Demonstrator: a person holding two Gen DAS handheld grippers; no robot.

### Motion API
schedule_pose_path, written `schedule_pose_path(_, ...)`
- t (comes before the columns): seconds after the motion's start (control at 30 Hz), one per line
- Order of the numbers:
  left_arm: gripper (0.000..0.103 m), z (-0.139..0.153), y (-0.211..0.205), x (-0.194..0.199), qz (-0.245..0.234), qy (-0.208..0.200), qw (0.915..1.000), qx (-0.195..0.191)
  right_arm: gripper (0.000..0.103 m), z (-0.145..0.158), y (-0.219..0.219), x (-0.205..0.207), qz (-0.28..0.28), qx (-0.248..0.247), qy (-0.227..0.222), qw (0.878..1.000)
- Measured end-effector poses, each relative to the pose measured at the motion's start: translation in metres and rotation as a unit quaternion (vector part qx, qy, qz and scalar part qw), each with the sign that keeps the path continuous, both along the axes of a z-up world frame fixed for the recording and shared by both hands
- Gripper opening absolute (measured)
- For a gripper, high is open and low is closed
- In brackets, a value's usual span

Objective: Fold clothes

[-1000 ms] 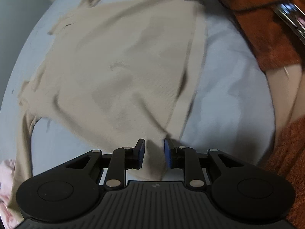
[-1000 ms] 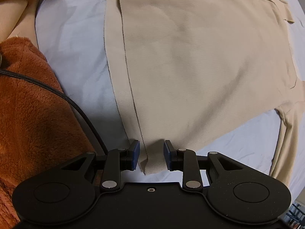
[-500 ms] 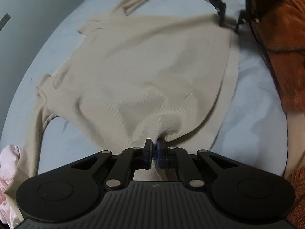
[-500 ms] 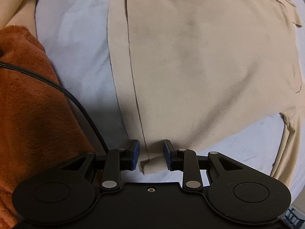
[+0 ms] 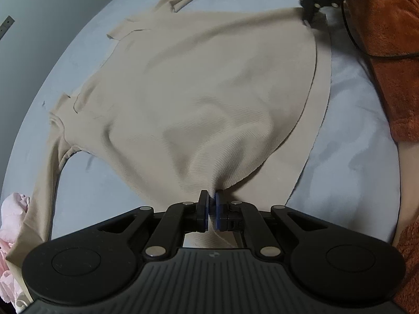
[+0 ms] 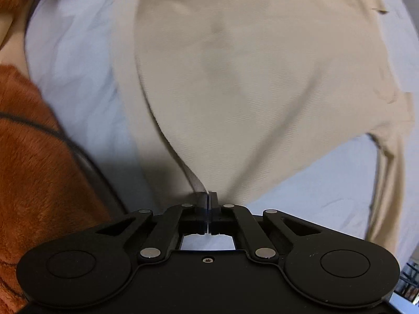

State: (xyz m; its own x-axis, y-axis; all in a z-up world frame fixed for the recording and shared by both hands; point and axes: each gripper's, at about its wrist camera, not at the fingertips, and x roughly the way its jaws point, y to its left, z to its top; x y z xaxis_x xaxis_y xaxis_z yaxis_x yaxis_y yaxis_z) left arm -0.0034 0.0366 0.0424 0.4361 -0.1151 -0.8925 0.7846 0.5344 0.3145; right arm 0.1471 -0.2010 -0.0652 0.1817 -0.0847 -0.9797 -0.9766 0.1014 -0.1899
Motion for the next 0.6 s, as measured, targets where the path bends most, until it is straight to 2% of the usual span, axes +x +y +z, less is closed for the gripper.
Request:
schedule_pose_path(0.1, 0.002, 0.000, 0.001, -0.001, -0.004, 0.013, 0.9999, 0.000, 0.000, -0.002, 0.001, -0.006, 0.015, -0.022, 0.026, 0.999)
schedule_pose_path(0.23, 0.002, 0.002, 0.000, -0.012, -0.042, 0.047, 0.9980, 0.009, 0.000, 0.000, 0.004, -0.018, 0.043, -0.058, 0.052, 0.996)
schedule_pose_path(0.4, 0.002, 0.006, 0.003, -0.017, -0.056, 0.062, 0.9964, 0.012, 0.000, 0.012, 0.007, -0.018, 0.051, -0.088, 0.067, 0.993)
schedule_pose_path(0.6, 0.001, -0.003, -0.004, -0.025, -0.081, 0.087, 0.9926, 0.023, 0.000, 0.005, 0.010, -0.030, 0.049, -0.112, 0.093, 0.988)
